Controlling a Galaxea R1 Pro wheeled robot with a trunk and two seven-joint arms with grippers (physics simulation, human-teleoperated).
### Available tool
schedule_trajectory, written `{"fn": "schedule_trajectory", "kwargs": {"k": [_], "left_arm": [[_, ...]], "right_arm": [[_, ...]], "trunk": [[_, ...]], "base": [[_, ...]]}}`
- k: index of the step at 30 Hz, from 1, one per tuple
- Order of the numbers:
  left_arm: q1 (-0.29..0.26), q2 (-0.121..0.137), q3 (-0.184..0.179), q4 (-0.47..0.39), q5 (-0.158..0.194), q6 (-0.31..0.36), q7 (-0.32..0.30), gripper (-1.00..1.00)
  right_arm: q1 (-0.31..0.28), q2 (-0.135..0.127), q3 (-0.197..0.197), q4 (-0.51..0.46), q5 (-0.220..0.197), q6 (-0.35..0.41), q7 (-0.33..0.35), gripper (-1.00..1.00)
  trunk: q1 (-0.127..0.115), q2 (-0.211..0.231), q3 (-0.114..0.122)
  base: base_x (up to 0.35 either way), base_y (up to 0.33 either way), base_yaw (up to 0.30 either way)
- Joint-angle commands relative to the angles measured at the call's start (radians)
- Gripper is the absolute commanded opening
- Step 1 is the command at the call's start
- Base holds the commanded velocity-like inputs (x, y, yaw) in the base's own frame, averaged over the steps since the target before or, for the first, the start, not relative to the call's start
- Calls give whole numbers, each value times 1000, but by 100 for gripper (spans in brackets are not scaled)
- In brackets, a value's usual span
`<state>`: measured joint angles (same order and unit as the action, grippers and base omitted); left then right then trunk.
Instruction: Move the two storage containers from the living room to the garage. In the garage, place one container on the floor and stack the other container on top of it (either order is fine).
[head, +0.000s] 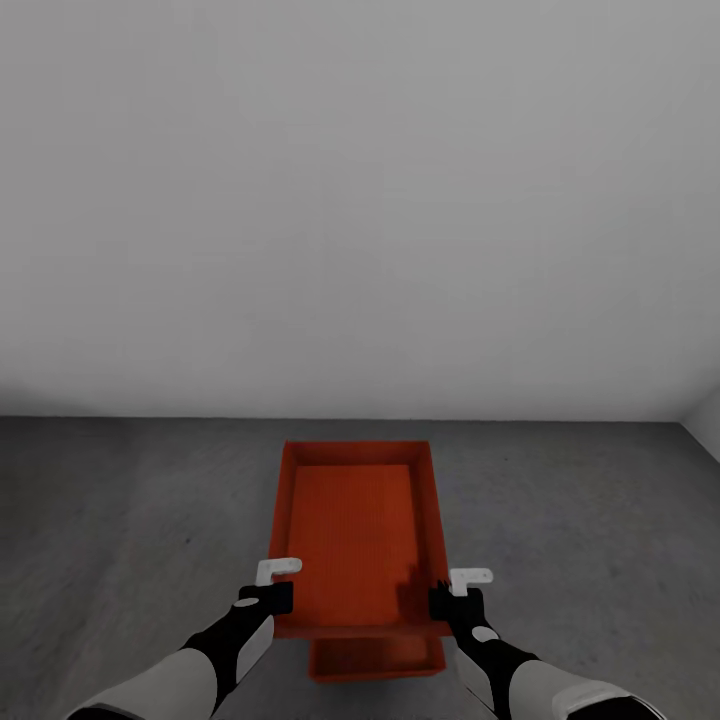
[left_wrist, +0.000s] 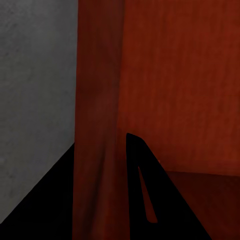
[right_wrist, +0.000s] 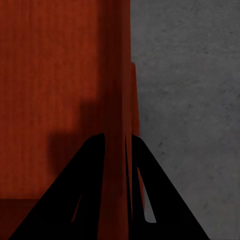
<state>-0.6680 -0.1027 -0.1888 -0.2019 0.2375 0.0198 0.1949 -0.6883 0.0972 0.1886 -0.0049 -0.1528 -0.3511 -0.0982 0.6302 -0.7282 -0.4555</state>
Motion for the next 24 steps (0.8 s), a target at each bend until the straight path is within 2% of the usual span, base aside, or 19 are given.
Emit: {"fn": "schedule_trajectory", "kwargs": {"k": [1,24], "left_arm": [[-1,18,14,-5,-9,-18,12,-100],[-1,18,14,-3,-9,-17,12,-100]], "right_arm": [[0,-13,-55,3,-31,-6,-1,-100],[0,-13,-55,3,-31,-6,-1,-100]], "trunk": [[0,-1,-3],[0,-1,-37]], "base": [[0,0,69],[0,0,69]]}}
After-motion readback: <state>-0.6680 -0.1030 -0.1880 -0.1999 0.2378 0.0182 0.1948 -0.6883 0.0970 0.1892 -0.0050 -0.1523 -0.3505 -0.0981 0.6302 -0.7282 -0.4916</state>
